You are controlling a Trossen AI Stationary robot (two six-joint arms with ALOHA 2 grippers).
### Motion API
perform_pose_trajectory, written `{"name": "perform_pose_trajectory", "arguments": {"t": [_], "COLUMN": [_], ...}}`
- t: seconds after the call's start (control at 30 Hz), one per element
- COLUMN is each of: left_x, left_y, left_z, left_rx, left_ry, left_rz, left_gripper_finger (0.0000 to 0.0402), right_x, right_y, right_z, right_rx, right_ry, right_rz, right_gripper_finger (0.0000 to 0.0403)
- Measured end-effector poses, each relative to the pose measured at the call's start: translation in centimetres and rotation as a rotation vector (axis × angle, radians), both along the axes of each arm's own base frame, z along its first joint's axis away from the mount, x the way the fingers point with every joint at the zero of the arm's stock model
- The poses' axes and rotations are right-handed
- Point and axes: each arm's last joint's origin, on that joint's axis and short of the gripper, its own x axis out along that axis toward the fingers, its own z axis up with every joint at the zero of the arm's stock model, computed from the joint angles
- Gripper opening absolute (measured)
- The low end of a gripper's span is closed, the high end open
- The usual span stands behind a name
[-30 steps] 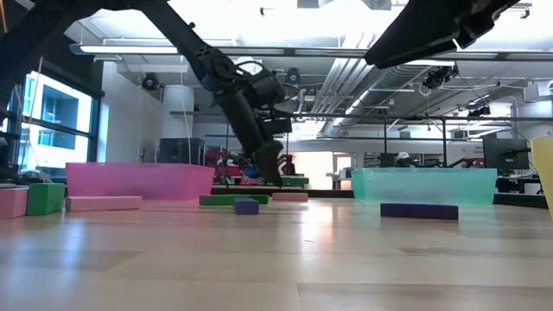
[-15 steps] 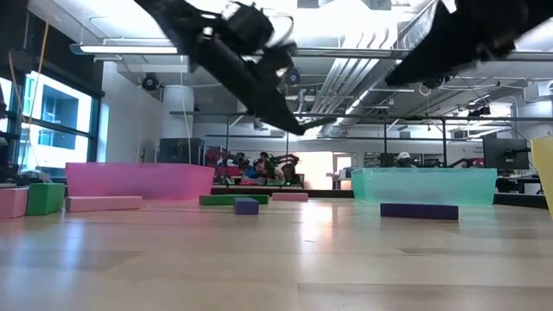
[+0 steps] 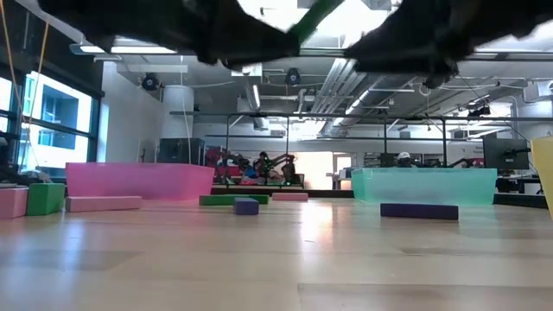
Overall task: Sort blocks
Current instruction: Put the green block into the yellow bin
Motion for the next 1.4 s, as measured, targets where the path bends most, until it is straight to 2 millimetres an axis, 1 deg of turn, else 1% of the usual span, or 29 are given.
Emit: {"name": "perform_pose_trajectory", "arguments": {"t": [0.07,0.13,0.2,0.33,0.43,0.8,0.97,1.03,1.23,1.4], "left_x": [-0.3,-0.4,-0.6,-0.6,-0.6,-0.6,-0.6,-0.6,-0.6,-0.6], "left_y": [-1.0,-1.5,-1.8,-1.9,-1.8,-1.8,-1.9,-1.9,-1.9,-2.2], "left_z": [0.3,0.5,0.5,0.5,0.5,0.5,0.3,0.3,0.3,0.3], "left_rx": [0.022,0.04,0.058,0.056,0.055,0.058,0.061,0.06,0.056,0.031], "left_ry": [-0.031,-0.054,-0.056,-0.057,-0.059,-0.053,-0.041,-0.04,-0.041,-0.038], "left_rz": [0.034,0.084,0.109,0.118,0.118,0.123,0.115,0.113,0.094,0.014], "left_gripper_finger": [0.0084,0.0084,0.0084,0.0085,0.0085,0.0085,0.0085,0.0085,0.0085,0.0085], "right_x": [0.8,1.4,1.8,2.0,2.2,2.8,2.8,2.8,2.9,2.9], "right_y": [-0.1,0.0,0.2,0.5,0.5,-0.3,-0.6,-0.6,-0.3,-0.3], "right_z": [0.8,1.6,2.2,3.1,3.4,3.9,3.9,3.9,3.9,4.0], "right_rx": [-0.004,-0.023,-0.056,-0.109,-0.11,-0.086,-0.069,-0.072,-0.063,-0.071], "right_ry": [-0.014,-0.03,-0.044,-0.064,-0.073,-0.102,-0.111,-0.107,-0.103,-0.113], "right_rz": [0.107,0.21,0.251,0.267,0.266,0.215,0.13,0.126,0.244,0.264], "right_gripper_finger": [0.0184,0.0184,0.0184,0.0184,0.0184,0.0184,0.0184,0.0184,0.0184,0.0179]}}
